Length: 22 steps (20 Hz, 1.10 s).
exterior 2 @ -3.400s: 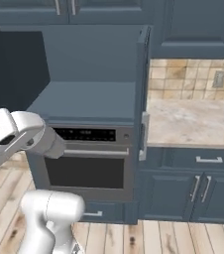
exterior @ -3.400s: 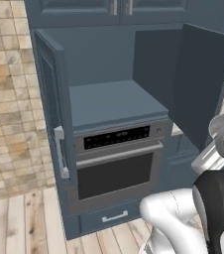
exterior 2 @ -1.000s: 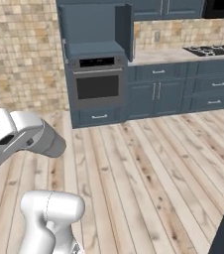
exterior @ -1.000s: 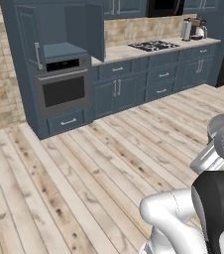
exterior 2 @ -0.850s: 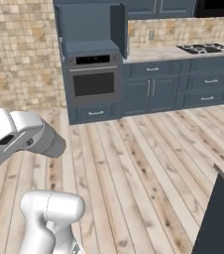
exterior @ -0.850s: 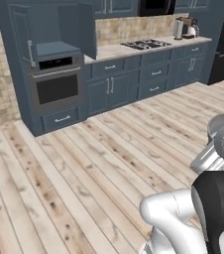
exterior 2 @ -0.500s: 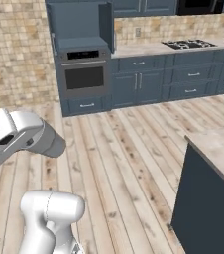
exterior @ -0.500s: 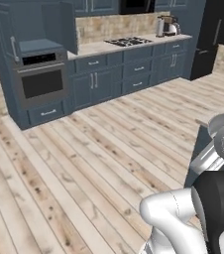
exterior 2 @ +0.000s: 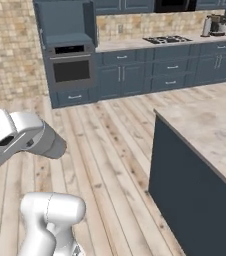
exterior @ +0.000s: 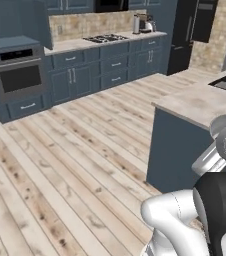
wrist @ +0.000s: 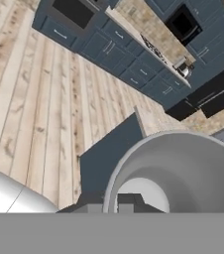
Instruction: There is a bowl on the dining counter. Grab a lemon wedge from the fridge and place it in the bowl. Then get the liquor bottle and glass cup from the cabinet and place them next to the bowl.
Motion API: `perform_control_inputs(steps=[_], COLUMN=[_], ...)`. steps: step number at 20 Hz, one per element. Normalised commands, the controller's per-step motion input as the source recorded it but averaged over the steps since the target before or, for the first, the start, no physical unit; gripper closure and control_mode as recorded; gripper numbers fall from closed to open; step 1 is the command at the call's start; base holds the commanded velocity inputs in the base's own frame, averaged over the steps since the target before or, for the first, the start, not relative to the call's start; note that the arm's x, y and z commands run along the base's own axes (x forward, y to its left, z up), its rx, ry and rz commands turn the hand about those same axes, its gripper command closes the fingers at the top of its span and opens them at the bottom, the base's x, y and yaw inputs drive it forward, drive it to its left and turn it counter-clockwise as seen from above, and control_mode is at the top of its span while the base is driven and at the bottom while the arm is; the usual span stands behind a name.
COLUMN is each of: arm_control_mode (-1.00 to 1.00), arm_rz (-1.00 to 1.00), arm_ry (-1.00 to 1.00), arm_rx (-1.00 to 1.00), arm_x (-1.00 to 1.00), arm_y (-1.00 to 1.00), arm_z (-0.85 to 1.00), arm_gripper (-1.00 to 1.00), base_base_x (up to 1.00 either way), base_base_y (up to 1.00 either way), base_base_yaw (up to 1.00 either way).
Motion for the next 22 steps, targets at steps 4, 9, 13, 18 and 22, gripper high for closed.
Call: perform_control_inputs(steps=[4, 9, 13, 18, 22], arm_control_mode=[1.00, 1.00, 1.00, 1.00, 1.00], arm_rz=[0.00, 0.00, 0.00, 0.00, 0.00], arm_ry=[0.00, 0.00, 0.00, 0.00, 0.00], arm_rx=[0.00, 0.00, 0.00, 0.00, 0.00], arm_x=[0.00, 0.00, 0.00, 0.00, 0.00], arm_y=[0.00, 0.00, 0.00, 0.00, 0.00], arm_z=[0.00, 0.00, 0.00, 0.00, 0.00], arm_gripper=[1.00, 1.00, 1.00, 1.00, 1.00], base_base_x=[-1.00, -1.00, -0.84, -0.21, 0.03], base_base_y=[-0.57, -0.65, -0.74, -0.93, -1.00], base_base_yaw=[-0.16, -0.15, -0.10, -0.03, 0.00])
